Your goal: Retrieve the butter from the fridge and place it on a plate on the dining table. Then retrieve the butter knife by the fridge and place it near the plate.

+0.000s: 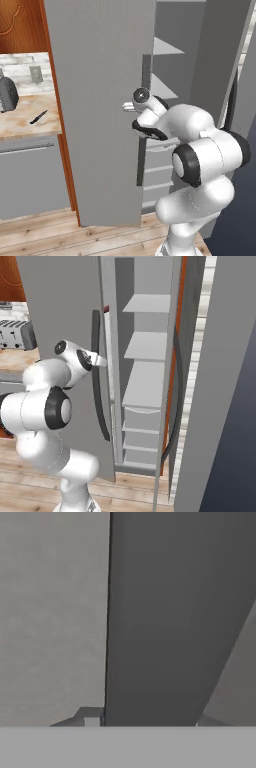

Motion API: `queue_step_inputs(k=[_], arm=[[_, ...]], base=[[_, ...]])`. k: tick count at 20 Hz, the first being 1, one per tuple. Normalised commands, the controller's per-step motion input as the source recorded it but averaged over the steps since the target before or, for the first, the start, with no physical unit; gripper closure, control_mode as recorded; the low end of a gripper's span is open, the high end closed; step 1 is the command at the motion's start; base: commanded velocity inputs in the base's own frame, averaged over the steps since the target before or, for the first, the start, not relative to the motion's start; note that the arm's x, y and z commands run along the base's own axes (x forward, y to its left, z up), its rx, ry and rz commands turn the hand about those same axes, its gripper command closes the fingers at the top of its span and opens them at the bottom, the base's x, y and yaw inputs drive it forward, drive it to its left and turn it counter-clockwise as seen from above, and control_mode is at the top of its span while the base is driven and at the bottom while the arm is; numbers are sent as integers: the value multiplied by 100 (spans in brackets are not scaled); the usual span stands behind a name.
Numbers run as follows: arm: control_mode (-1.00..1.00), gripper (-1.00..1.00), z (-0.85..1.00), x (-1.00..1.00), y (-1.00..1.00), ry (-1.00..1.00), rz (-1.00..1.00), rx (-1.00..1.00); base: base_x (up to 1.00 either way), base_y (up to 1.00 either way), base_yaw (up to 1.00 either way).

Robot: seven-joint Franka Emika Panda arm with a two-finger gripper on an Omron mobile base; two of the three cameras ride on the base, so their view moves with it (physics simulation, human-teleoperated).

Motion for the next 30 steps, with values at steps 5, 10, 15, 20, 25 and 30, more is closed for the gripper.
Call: queue_step_inputs(k=[5, 10, 15, 20, 25, 30], arm=[[-100, 100, 42, -100, 37, 0, -23, -1], [-100, 100, 50, -99, 56, 4, -25, 4], [-100, 100, 41, -95, 60, 12, -24, 12], [-100, 100, 9, -88, 69, 1, -21, 4], [-100, -100, 0, -32, 69, 2, -17, -4], [-100, -100, 0, 0, 24, 0, -4, -1]], base=[[0, 0, 0], [0, 0, 0], [0, 0, 0], [0, 0, 0], [0, 0, 0], [0, 0, 0]])
